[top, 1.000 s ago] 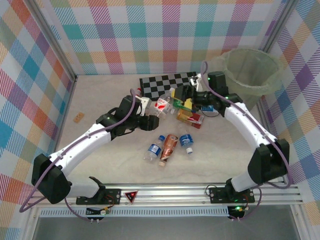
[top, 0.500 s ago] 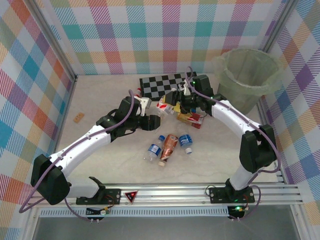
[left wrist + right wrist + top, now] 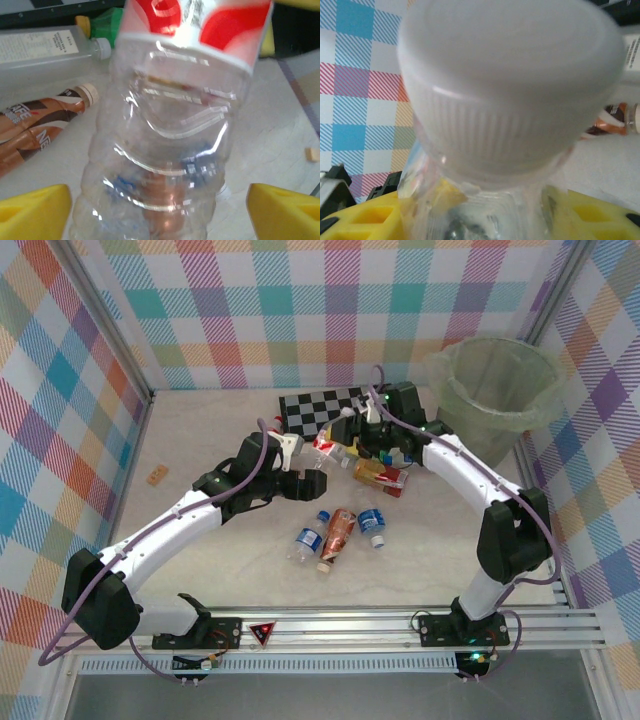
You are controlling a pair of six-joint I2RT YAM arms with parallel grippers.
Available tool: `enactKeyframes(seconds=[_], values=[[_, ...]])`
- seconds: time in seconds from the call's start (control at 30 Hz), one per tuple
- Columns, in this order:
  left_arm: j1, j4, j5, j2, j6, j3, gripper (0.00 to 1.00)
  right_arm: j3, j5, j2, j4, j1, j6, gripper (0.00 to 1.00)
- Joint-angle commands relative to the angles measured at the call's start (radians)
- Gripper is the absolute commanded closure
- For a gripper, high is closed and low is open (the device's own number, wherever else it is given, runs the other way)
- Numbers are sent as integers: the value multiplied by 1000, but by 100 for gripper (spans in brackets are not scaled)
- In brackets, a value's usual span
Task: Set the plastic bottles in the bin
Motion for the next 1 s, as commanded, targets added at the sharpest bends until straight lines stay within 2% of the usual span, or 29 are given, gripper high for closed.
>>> enactKeyframes(seconds=[0.0,0.2,0.37,0.7,0.97], values=[[-7,-2,39,-22,-3,15,0,97,47,-2,-78,-16,-92,44],[-6,-9,16,-48,-3,-4,0,292,173,-33,-290,-104,-256,44],[-7,-19,-3,-58,-3,-22,0,448,254,-62,-418,-214,-356,44],[-6,-35,-31,-62,-11,-32,0,683,415,-94,-501,-413,-469,47],[-6,-37,-28,-58,-22,-41,0,815,677,-37,-508,-524,-565,47]])
